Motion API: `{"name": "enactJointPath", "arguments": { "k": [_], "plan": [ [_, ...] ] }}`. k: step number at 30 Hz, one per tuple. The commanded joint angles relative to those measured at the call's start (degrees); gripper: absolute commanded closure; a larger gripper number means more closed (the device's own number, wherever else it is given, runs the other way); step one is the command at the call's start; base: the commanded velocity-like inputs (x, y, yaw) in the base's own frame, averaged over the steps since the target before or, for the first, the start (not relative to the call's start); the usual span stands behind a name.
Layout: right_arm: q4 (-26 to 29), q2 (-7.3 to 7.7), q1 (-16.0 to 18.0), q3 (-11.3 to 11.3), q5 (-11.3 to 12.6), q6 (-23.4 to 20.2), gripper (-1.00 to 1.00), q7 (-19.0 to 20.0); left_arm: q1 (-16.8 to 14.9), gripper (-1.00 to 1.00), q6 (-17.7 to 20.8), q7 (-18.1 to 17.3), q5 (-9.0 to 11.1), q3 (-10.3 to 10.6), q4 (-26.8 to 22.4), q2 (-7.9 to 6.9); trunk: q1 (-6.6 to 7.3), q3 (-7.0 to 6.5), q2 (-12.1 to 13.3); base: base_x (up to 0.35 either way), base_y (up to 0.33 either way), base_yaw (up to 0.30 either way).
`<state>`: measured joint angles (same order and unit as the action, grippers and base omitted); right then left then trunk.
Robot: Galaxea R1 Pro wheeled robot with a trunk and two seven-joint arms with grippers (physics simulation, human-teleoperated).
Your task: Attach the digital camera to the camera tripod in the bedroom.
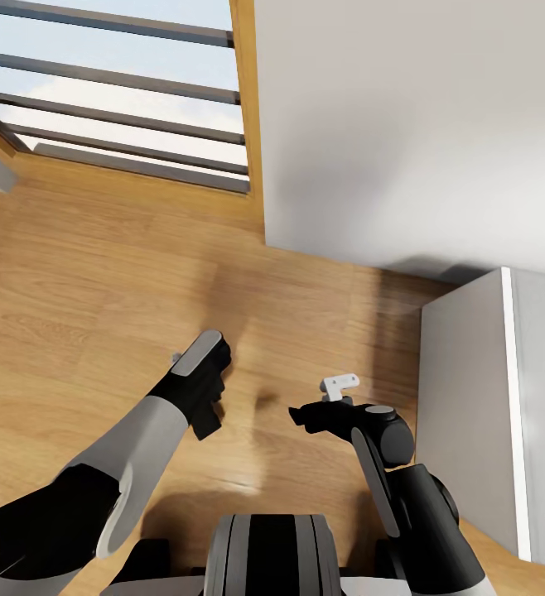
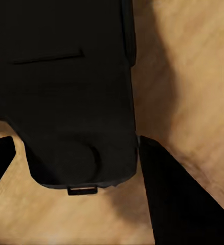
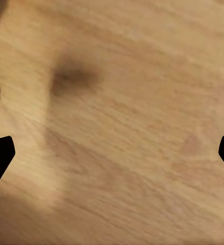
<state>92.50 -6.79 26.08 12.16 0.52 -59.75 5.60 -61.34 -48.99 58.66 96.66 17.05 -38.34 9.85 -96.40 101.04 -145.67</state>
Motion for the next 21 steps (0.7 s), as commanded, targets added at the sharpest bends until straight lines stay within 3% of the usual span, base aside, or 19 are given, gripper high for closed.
{"name": "enactJointPath", "arguments": {
  "k": [1,21],
  "plan": [
    [0.0,-0.01,0.0,0.0,0.0,-0.3,-1.0,0.1,0.0,1.0,0.2,0.4,-0.2,0.2,0.0,-0.05,0.01,0.03,0.0,0.0,0.0,0.0],
    [0.0,-0.02,0.0,0.0,0.0,-0.3,-1.0,0.1,-0.1,1.0,0.2,-0.1,-0.2,0.3,-0.1,-0.09,0.01,0.03,0.0,0.0,0.0,0.0]
  ]
}}
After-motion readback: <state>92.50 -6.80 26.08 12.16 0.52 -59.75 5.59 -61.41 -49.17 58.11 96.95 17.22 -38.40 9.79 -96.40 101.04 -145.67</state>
